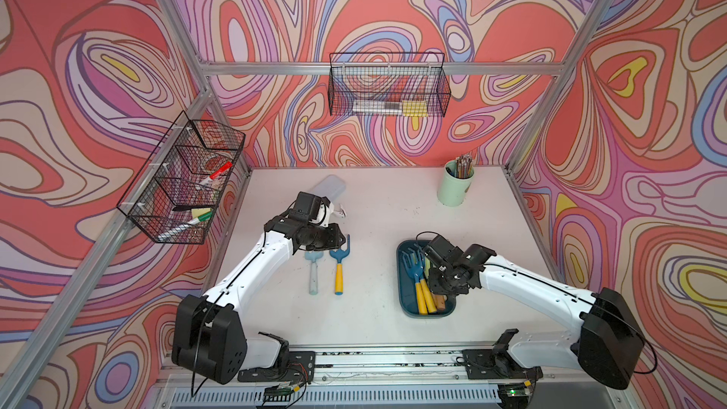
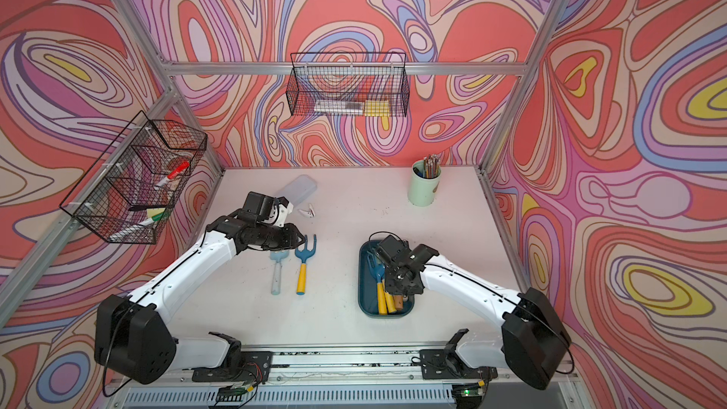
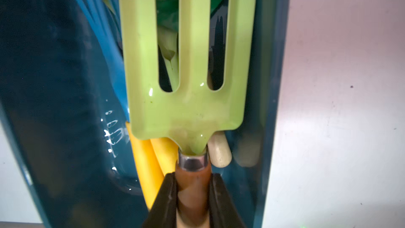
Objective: Take the hand rake out of the storage box
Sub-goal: Pick up the rake from the storage box, then place the rake at the center of the board.
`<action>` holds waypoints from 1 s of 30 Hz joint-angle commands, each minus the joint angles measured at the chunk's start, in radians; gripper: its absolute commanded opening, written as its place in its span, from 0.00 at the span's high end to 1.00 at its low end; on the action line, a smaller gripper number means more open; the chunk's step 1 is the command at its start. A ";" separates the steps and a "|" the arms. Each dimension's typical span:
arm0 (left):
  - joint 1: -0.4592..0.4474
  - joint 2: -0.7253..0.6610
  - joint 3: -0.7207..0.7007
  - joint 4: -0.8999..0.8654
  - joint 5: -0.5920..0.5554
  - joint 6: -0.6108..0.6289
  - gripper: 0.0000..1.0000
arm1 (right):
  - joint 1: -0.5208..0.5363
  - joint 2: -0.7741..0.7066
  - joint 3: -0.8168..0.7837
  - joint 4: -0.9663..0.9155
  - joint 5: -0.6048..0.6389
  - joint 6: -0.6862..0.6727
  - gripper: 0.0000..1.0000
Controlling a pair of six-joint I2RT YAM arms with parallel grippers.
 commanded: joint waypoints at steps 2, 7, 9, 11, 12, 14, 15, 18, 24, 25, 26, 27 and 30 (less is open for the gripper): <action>-0.004 -0.018 0.035 -0.007 -0.010 0.001 0.66 | -0.003 -0.032 0.058 -0.051 0.039 -0.007 1.00; -0.004 -0.029 0.050 -0.043 -0.066 -0.001 0.66 | 0.017 -0.042 0.142 -0.066 0.062 -0.017 1.00; -0.004 -0.031 0.058 -0.068 -0.102 0.001 0.66 | 0.053 -0.013 0.193 -0.049 0.075 -0.020 1.00; -0.004 -0.027 0.068 -0.092 -0.136 0.006 0.66 | 0.102 0.037 0.241 -0.014 0.090 -0.019 1.00; -0.004 -0.027 0.072 -0.101 -0.148 0.006 0.66 | 0.127 0.070 0.264 0.005 0.093 -0.019 1.00; -0.004 -0.031 0.075 -0.110 -0.164 0.006 0.66 | 0.179 0.160 0.318 0.057 0.096 -0.020 1.00; -0.003 -0.034 0.076 -0.111 -0.170 0.002 0.65 | 0.196 0.202 0.344 0.082 0.094 -0.020 1.00; -0.004 -0.046 0.083 -0.119 -0.198 -0.005 0.63 | 0.255 0.349 0.434 0.168 0.081 -0.023 1.00; 0.001 -0.047 0.106 -0.156 -0.262 0.000 0.57 | 0.307 0.631 0.606 0.268 0.047 -0.010 1.00; 0.004 -0.048 0.104 -0.158 -0.263 0.002 0.57 | 0.308 0.666 0.621 0.278 0.044 -0.003 1.00; 0.005 -0.049 0.104 -0.160 -0.265 0.000 0.57 | 0.308 0.699 0.636 0.280 0.039 0.007 1.00; 0.006 -0.050 0.104 -0.164 -0.270 0.000 0.57 | 0.307 0.722 0.646 0.283 0.040 0.012 1.00; 0.016 -0.054 0.100 -0.181 -0.296 -0.001 0.57 | 0.306 0.771 0.661 0.290 0.033 0.032 1.00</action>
